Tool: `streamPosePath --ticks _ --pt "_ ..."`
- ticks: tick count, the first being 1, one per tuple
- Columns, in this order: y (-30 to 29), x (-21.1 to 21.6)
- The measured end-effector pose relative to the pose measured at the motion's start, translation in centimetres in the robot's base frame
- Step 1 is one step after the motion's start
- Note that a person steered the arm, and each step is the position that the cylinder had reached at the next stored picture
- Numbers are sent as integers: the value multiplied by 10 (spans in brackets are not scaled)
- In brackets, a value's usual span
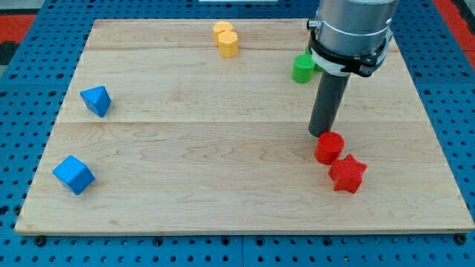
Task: Move the blue cube to the right side of the blue triangle
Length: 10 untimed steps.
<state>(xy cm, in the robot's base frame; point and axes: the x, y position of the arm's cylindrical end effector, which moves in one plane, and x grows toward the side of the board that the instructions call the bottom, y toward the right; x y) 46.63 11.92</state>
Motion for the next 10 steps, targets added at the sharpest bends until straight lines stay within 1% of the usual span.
streamPosePath --ticks 1,2,3,4,5,6,7,8,9,10 --pt "-6 5" --pt "-88 4" --pt "-167 89" --pt "-253 139" --pt "-334 115" --pt "-326 63" --pt "-308 50" --pt "-321 90" --pt "-391 97" --pt "-388 81"
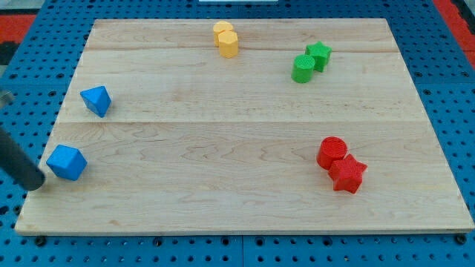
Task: Move the blue cube to the right side of the blue triangle
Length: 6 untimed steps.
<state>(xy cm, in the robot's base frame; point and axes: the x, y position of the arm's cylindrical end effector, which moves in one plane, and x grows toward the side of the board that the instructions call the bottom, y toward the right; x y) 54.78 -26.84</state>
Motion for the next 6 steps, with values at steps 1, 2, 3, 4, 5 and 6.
streamPosePath --ticks 1,2,3,4,5,6 --pt "68 -34" --pt "61 -85" --pt "58 -101" --pt "77 -72" --pt "108 -63" --pt "108 -63"
